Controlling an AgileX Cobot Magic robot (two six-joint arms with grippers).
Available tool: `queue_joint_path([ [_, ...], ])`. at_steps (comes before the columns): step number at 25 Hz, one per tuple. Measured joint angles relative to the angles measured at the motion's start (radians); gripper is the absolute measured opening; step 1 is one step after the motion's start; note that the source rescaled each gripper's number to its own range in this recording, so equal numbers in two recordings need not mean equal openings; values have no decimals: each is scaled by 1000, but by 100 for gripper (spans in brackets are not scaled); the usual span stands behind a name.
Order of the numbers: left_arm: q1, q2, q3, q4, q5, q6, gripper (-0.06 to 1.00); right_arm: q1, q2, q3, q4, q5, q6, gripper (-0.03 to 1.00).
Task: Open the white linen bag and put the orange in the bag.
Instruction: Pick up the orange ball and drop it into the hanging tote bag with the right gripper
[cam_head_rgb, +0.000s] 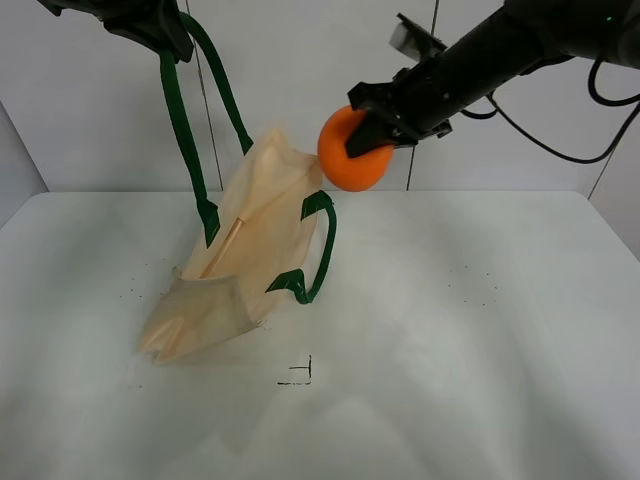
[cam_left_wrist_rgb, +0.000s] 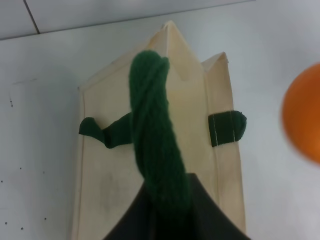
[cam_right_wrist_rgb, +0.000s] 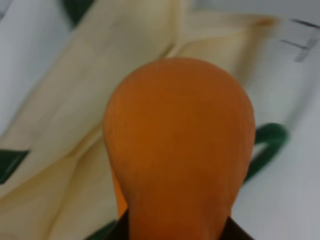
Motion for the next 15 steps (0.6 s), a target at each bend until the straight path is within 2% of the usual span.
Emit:
queue_joint_path([
  [6, 0, 0, 0, 0, 0, 0, 0, 142, 18, 1, -29, -70, -1, 1],
  [9, 0, 0, 0, 0, 0, 1, 0, 190, 49, 1, -90, -86, -4, 1],
  [12, 0, 0, 0, 0, 0, 1, 0, 214, 95, 1, -166, -87, -5, 1],
  [15, 0, 0, 0, 0, 0, 1, 0, 215, 143, 1, -179, -117, -5, 1],
])
